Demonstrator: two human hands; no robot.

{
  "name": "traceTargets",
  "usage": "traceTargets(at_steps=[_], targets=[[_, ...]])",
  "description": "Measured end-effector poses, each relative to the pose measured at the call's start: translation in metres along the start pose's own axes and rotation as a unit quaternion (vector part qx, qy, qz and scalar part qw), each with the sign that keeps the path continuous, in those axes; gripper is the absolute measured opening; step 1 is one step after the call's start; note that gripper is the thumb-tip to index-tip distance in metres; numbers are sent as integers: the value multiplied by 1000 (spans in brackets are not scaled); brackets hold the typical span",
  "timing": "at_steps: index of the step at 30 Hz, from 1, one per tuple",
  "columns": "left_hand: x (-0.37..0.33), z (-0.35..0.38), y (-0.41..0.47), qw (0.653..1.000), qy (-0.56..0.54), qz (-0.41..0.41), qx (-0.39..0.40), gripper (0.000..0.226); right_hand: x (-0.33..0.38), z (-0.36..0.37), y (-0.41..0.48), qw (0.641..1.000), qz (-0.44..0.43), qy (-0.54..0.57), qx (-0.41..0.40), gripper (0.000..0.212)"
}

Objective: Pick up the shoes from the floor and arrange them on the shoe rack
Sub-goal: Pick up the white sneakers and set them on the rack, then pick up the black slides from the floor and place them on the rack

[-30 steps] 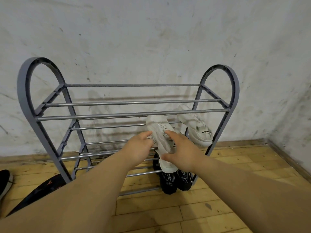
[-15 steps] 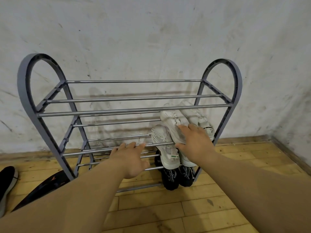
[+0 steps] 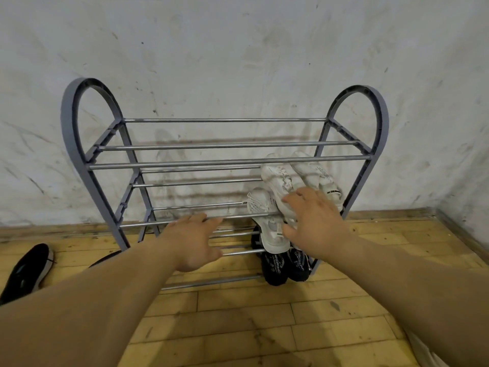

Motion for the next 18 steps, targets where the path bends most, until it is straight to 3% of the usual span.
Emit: traceTargets(at_steps=[3, 7, 14, 18], targets=[[15, 2, -22, 1000, 0, 8, 23, 90, 15, 9, -27, 983, -33, 38, 179, 64], [14, 3, -61, 997, 9, 43, 68, 93, 33, 27, -63, 907, -55, 22, 416, 80], [-10, 12, -118, 976, 75, 123, 162, 88, 66, 53, -102, 874, -59, 35, 481, 85], [-11, 19, -119, 962, 146, 150, 175, 86, 78, 85, -125, 841, -37, 65, 535, 85]])
Point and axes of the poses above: each hand's wrist, its own y-axis towards the middle knuckle, its own z-axis out of the palm, x = y × z, the point moved 3 cm from there along y, towards the middle knuckle, and after that the axes turned 8 degrees about -z, right-handed, at the moved point
